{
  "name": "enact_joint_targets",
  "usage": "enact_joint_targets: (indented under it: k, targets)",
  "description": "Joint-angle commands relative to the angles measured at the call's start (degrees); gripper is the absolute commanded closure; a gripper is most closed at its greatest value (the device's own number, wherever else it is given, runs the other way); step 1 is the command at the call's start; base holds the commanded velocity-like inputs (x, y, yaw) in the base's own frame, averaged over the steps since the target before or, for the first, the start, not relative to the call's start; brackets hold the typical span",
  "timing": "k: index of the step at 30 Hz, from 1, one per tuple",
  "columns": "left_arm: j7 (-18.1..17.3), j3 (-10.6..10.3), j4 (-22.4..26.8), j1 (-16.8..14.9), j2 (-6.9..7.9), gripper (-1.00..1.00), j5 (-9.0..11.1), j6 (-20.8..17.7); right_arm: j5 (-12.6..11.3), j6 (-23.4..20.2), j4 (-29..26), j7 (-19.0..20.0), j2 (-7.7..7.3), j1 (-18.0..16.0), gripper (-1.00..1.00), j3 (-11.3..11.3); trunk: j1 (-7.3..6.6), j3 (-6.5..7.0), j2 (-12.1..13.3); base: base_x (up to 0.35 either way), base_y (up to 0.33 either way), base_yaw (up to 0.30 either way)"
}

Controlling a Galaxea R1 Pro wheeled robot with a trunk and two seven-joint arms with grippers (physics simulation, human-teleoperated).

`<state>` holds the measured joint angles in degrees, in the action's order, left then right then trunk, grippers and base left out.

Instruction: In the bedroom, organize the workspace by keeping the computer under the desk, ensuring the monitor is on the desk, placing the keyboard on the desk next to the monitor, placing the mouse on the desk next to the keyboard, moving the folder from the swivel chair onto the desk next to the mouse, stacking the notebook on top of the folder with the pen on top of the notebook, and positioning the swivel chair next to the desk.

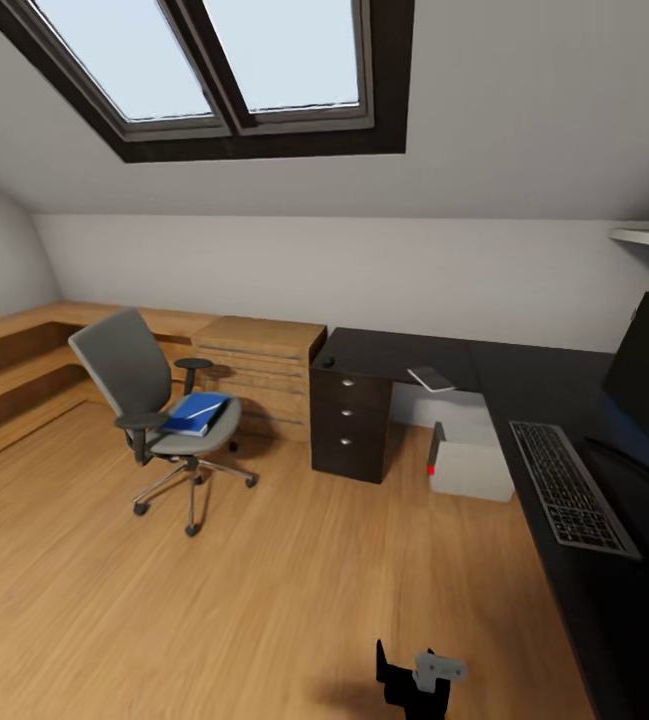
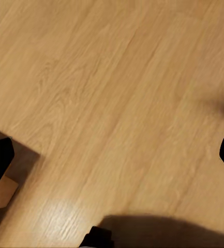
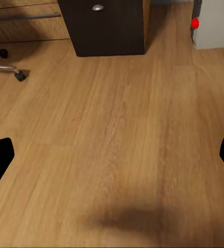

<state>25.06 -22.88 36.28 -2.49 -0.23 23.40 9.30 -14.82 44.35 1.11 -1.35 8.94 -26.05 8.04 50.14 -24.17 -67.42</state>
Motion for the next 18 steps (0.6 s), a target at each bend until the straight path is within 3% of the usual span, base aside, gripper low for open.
enact_joint_targets:
  k: [1, 18]
  targets:
    - [0.4, -0.4, 0.0, -0.1, 0.06, -1.00, 0.6, 0.4, -0.4, 0.2, 0.1, -0.1, 0.03, -0.1, -1.00, 0.5, 0.04, 0.03, 0.0, 0.321, 0.000, 0.000]
    - [0.4, -0.4, 0.0, -0.1, 0.06, -1.00, 0.6, 0.4, -0.3, 0.2, 0.1, -0.1, 0.09, -0.1, -1.00, 0.6, 0.04, 1.38, 0.0, 0.321, 0.000, 0.000]
